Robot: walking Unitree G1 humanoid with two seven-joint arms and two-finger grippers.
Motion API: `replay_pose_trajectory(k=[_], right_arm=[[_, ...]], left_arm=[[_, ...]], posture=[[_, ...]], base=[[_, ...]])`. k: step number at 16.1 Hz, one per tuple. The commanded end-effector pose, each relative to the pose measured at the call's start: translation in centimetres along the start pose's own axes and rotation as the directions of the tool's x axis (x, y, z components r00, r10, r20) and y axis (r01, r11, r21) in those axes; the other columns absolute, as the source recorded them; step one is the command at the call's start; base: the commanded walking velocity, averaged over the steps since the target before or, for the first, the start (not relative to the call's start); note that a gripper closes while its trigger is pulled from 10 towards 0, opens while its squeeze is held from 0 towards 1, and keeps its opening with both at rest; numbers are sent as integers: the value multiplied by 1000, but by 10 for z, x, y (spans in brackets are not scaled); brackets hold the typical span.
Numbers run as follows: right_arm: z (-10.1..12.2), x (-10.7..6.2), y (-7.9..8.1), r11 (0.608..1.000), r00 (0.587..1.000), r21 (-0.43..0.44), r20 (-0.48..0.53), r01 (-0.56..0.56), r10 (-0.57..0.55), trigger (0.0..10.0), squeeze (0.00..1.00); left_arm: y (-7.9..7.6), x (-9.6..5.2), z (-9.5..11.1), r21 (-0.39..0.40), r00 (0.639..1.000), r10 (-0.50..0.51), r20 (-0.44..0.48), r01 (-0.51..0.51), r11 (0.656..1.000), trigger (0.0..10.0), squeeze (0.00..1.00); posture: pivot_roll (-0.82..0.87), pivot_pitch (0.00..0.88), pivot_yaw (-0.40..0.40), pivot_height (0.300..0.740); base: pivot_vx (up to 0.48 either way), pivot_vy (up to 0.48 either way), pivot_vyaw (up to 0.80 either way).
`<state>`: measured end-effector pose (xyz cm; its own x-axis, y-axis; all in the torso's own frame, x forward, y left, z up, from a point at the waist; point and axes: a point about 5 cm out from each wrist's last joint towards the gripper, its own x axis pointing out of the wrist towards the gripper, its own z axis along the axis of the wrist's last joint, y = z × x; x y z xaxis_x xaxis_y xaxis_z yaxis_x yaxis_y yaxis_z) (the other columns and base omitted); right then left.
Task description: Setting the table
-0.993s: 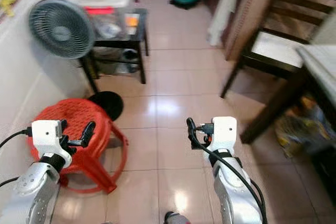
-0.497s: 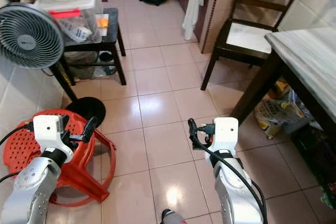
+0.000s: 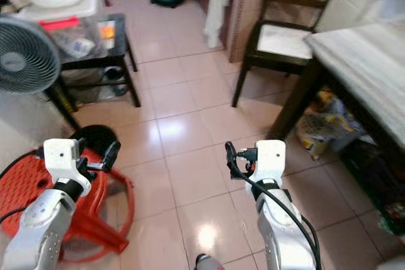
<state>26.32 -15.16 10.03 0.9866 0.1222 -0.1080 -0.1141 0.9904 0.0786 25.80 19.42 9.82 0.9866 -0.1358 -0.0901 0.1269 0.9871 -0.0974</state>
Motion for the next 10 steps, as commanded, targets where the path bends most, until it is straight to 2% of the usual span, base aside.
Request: replay_pose_trajectory(k=[1, 9, 10], right_arm=[[2, -1, -1, 1000, 1000, -6, 7, 6, -5, 10000, 0], [4, 0, 0, 1000, 1000, -12, 14, 4, -4, 10000, 0], [5, 0, 0, 1000, 1000, -22, 17, 6, -6, 10000, 0]], left_arm=[[-2, 0, -3, 1, 1000, -18, -13, 18, 1000, 10000, 0], [-6, 1, -5, -1, 999, -39, -18, 39, 999, 10000, 0], [-6, 1, -6, 1, 999, -25, -20, 25, 1000, 10000, 0]], posture=[[-142, 167, 15, 740], [-147, 161, 20, 740], [-147, 161, 20, 740]], base=[[266, 0, -800], [281, 0, -800], [0, 0, 0]])
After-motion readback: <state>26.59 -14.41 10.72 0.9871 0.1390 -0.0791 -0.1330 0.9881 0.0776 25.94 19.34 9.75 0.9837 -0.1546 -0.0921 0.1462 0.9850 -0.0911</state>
